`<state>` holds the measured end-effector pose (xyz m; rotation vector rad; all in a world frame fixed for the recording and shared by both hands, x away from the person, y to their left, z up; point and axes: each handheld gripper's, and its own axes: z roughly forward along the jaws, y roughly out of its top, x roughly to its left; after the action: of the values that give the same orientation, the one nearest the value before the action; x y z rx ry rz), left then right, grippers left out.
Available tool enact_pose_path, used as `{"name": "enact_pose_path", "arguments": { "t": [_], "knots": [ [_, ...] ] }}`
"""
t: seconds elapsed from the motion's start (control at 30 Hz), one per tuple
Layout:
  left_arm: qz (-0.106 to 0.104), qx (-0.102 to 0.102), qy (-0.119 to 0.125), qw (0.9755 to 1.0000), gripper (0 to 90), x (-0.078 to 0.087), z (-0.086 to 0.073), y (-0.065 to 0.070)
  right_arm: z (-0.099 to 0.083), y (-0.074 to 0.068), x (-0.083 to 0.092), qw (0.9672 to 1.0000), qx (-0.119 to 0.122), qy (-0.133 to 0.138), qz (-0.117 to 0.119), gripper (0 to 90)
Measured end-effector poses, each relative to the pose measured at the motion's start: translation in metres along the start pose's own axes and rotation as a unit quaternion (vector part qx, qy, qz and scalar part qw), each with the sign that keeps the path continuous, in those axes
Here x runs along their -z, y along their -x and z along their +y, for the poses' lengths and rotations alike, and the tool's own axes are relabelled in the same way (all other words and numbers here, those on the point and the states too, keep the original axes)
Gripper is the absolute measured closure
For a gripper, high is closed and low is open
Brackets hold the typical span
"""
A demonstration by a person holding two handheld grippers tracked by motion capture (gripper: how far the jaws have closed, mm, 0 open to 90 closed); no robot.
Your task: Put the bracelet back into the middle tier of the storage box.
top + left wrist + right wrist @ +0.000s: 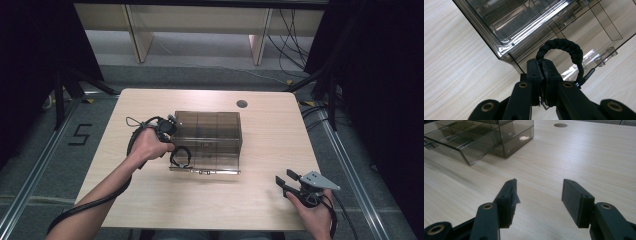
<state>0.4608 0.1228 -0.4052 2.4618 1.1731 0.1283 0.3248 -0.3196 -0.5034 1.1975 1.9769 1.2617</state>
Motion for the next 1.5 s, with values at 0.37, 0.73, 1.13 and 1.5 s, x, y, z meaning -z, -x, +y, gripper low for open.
{"name": "enact_pose_path", "arguments": {
  "t": [0.37, 0.73, 1.13, 1.5],
  "knots": [
    [0.014, -0.013, 0.012, 0.9997, 85.0, 0.009, 0.0, 0.002, 0.0, 0.0, 0.0, 1.0, 0.003, 0.0, 0.0, 46.8],
    [0.016, -0.016, 0.002, 0.9997, 85.0, -0.005, -0.001, 0.006, -0.001, 0.001, 0.0, 1.0, 0.0, -0.008, 0.004, 46.8],
    [0.016, -0.029, -0.02, 0.9992, 84.9, -0.011, -0.002, 0.005, 0.0, 0.001, 0.0, 1.0, -0.001, -0.006, 0.005, 46.8],
    [0.019, -0.034, -0.024, 0.999, 84.9, -0.015, -0.002, 0.009, -0.001, 0.001, 0.0, 1.0, -0.001, -0.003, 0.003, 46.8]
  ]
}}
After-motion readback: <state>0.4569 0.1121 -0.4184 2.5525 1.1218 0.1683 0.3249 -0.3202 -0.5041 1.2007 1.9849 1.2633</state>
